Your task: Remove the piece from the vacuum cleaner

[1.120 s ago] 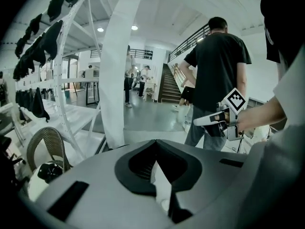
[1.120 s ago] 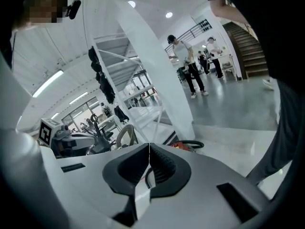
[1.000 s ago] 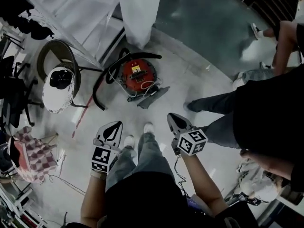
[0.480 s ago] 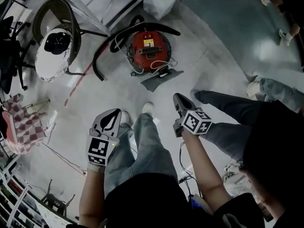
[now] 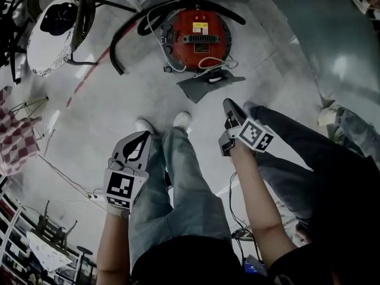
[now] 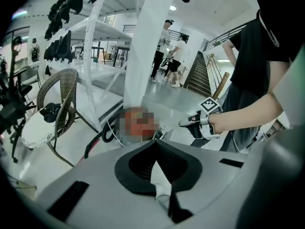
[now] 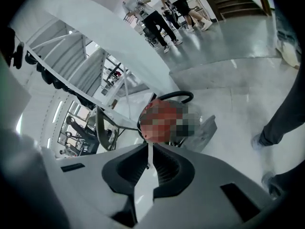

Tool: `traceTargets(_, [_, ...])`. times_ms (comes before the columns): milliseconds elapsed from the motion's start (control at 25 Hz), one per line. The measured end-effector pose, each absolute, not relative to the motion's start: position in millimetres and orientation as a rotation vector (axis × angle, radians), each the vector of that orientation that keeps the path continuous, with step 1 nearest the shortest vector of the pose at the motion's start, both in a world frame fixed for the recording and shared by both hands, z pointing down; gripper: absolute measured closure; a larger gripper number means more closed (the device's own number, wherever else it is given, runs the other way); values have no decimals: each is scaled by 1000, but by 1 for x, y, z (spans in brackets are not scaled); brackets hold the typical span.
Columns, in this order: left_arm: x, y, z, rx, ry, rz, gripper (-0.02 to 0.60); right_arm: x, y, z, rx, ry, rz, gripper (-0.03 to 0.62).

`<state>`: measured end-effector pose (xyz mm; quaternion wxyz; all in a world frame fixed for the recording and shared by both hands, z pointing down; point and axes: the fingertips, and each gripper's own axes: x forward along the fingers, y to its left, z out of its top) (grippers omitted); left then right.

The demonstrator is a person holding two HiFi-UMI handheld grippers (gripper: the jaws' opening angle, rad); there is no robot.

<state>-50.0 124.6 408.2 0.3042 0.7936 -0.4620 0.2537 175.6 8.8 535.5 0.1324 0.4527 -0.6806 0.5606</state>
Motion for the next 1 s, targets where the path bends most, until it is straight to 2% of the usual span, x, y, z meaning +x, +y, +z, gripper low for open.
traceTargets(520, [-50,158,513,1935,-1201,662,563,174,-21,666,1365,-1802,1812,513])
traceTargets(1000, [-53,170,538,1893,-1185,639,563,180,-30,711,1493,-1636,1875,464])
